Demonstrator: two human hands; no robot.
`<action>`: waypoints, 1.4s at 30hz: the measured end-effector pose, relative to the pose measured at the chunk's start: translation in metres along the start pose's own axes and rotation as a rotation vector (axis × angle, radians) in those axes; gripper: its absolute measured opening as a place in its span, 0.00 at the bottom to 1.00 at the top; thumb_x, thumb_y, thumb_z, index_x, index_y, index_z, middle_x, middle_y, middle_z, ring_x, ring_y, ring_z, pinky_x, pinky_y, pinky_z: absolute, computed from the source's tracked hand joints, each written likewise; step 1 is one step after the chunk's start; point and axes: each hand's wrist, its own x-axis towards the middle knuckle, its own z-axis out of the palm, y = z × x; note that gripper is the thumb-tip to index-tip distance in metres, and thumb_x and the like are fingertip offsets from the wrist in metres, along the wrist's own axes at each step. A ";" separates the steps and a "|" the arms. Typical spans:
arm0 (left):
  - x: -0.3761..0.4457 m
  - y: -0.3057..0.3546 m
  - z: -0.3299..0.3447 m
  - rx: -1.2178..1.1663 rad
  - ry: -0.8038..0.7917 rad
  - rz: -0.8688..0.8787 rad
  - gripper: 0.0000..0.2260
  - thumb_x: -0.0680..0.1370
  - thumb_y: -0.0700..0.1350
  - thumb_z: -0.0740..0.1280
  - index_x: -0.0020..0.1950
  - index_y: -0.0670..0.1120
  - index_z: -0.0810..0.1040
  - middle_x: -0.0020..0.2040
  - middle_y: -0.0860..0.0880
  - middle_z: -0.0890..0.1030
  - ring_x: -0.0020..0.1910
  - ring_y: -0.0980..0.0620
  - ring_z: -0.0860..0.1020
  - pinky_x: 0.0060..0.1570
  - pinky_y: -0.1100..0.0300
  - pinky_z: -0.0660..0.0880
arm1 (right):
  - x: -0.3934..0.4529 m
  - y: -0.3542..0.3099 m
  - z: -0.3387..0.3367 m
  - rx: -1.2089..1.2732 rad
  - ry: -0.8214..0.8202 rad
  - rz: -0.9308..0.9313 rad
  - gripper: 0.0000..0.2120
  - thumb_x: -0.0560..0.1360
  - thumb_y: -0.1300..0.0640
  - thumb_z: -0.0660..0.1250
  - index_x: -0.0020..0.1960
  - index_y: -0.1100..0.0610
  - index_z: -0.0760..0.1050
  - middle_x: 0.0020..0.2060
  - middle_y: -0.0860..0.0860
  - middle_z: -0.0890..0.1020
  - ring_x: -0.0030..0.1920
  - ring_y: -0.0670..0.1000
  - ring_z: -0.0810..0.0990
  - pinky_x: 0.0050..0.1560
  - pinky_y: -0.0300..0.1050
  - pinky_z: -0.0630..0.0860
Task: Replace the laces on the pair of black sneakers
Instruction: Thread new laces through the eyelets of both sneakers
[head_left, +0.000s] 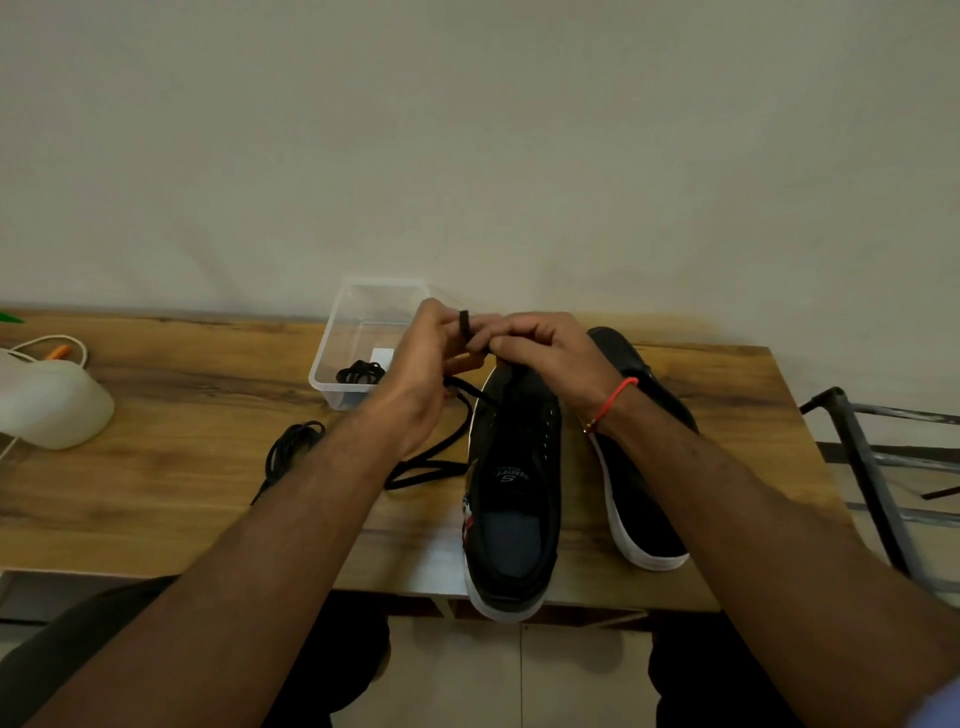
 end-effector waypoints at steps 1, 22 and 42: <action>0.001 0.002 -0.001 -0.056 0.017 0.043 0.22 0.84 0.53 0.51 0.58 0.49 0.84 0.51 0.52 0.86 0.54 0.50 0.80 0.59 0.49 0.70 | 0.000 0.000 0.002 -0.033 -0.031 0.001 0.09 0.79 0.64 0.66 0.53 0.59 0.84 0.51 0.52 0.86 0.54 0.57 0.82 0.57 0.51 0.78; -0.002 -0.026 0.017 0.241 -0.044 0.031 0.15 0.86 0.47 0.55 0.60 0.51 0.81 0.36 0.52 0.68 0.28 0.57 0.64 0.26 0.61 0.60 | -0.034 0.012 -0.003 -0.573 -0.114 0.611 0.22 0.76 0.48 0.72 0.65 0.55 0.71 0.56 0.51 0.79 0.56 0.51 0.78 0.59 0.46 0.77; -0.003 -0.057 0.020 1.183 0.169 0.443 0.09 0.80 0.56 0.67 0.56 0.56 0.83 0.49 0.56 0.82 0.45 0.57 0.79 0.44 0.56 0.80 | -0.046 0.024 -0.001 0.042 0.223 0.702 0.18 0.76 0.73 0.62 0.61 0.58 0.78 0.54 0.58 0.83 0.56 0.57 0.82 0.59 0.57 0.80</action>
